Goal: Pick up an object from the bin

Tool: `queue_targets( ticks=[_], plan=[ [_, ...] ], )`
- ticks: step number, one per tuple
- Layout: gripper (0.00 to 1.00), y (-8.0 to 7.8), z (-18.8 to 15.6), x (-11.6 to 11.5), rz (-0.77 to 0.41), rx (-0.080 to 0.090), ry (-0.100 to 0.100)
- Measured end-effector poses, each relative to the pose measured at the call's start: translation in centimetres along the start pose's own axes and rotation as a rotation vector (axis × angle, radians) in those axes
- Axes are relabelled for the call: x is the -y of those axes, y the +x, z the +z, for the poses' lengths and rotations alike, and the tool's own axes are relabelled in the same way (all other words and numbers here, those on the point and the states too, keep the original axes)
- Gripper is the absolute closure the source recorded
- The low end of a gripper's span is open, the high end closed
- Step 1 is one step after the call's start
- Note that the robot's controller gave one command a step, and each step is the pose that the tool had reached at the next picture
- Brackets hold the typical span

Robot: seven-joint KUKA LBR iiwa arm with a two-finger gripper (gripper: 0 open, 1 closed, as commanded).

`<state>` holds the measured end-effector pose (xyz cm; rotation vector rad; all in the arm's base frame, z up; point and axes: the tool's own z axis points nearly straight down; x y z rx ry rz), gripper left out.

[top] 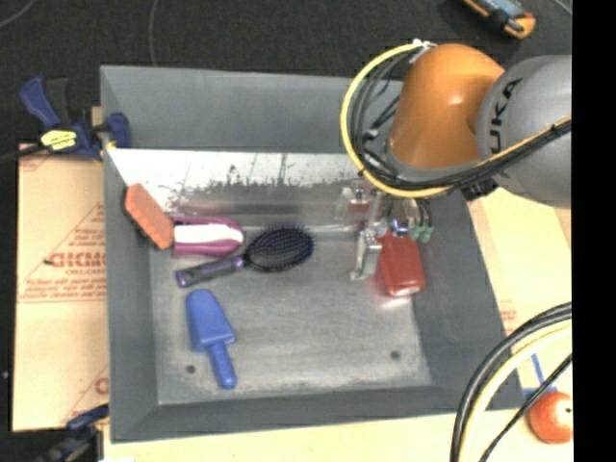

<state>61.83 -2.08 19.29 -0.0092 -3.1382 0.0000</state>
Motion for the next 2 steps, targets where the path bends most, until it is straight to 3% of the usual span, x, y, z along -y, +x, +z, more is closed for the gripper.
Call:
queue_targets(
  ticks=[1, 2],
  plan=[
    [0.0, -0.1, -0.5, 0.0, 0.0, 0.008, 0.0],
    [0.0, -3.0, 11.2, -6.1, -0.138, 0.019, 0.003]
  ],
)
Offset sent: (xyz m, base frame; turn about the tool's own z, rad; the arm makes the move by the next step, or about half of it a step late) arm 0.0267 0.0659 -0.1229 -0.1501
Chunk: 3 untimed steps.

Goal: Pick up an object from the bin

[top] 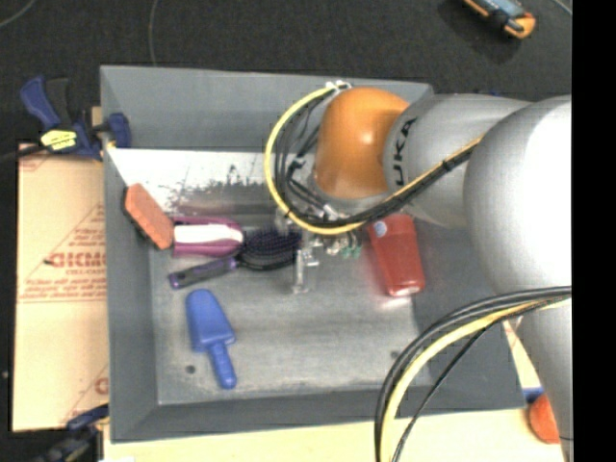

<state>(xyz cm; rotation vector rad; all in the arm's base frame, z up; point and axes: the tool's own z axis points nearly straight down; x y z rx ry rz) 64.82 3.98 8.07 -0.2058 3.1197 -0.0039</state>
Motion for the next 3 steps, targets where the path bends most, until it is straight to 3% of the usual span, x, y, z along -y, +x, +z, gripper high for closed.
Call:
queue_targets(
  ticks=[1, 2, 3],
  plan=[
    [0.0, -1.2, -5.0, -1.6, 0.096, 0.006, -0.001],
    [0.0, -0.1, -2.0, -5.1, 0.234, 0.006, -0.003],
    [0.0, -0.6, 0.9, -2.5, 0.272, -0.008, -0.003]
  ],
)
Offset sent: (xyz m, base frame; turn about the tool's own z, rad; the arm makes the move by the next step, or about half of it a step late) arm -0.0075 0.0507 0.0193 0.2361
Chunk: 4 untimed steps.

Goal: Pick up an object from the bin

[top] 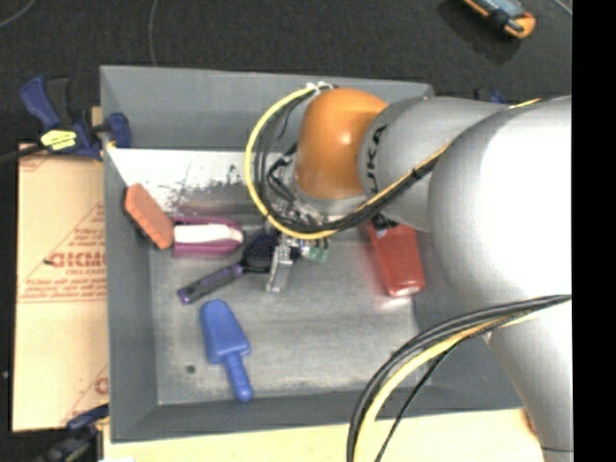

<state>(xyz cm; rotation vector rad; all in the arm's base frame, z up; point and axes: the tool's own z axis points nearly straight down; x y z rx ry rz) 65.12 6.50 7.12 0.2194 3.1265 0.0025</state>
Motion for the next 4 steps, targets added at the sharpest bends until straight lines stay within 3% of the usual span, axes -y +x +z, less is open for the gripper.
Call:
queue_targets(
  ticks=[1, 4],
  plan=[
    [1.0, 0.1, -0.4, -0.8, 0.111, 0.026, -0.005],
    [1.0, 0.1, -1.7, -0.7, 0.11, 0.027, -0.003]
  ],
)
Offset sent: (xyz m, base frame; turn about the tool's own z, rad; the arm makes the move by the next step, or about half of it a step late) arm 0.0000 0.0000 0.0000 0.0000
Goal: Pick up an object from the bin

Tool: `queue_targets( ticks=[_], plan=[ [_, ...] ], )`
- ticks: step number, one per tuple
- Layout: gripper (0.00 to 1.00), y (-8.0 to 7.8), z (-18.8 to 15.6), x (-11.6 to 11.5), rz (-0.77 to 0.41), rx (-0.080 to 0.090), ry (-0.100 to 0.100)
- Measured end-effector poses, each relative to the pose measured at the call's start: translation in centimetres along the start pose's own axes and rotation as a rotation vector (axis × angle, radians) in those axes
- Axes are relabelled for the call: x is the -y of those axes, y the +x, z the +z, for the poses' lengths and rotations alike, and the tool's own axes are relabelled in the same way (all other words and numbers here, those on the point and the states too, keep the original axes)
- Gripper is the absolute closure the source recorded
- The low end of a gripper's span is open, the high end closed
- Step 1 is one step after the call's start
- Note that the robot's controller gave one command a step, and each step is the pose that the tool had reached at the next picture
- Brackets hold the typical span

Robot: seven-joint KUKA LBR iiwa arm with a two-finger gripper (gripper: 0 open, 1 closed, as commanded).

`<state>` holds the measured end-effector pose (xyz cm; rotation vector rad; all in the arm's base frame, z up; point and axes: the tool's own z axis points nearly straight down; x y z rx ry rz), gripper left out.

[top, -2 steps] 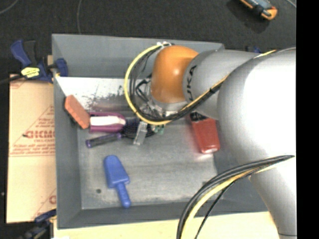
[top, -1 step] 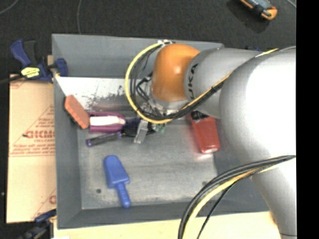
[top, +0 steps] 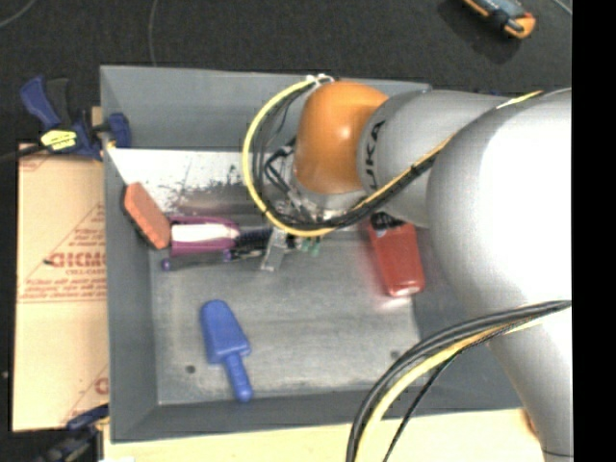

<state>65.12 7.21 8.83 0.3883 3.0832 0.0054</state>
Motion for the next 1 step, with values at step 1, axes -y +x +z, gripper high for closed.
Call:
queue_targets(
  ticks=[1],
  plan=[
    [1.0, 0.03, -0.06, 0.05, -0.001, -0.001, 0.001]
  ],
)
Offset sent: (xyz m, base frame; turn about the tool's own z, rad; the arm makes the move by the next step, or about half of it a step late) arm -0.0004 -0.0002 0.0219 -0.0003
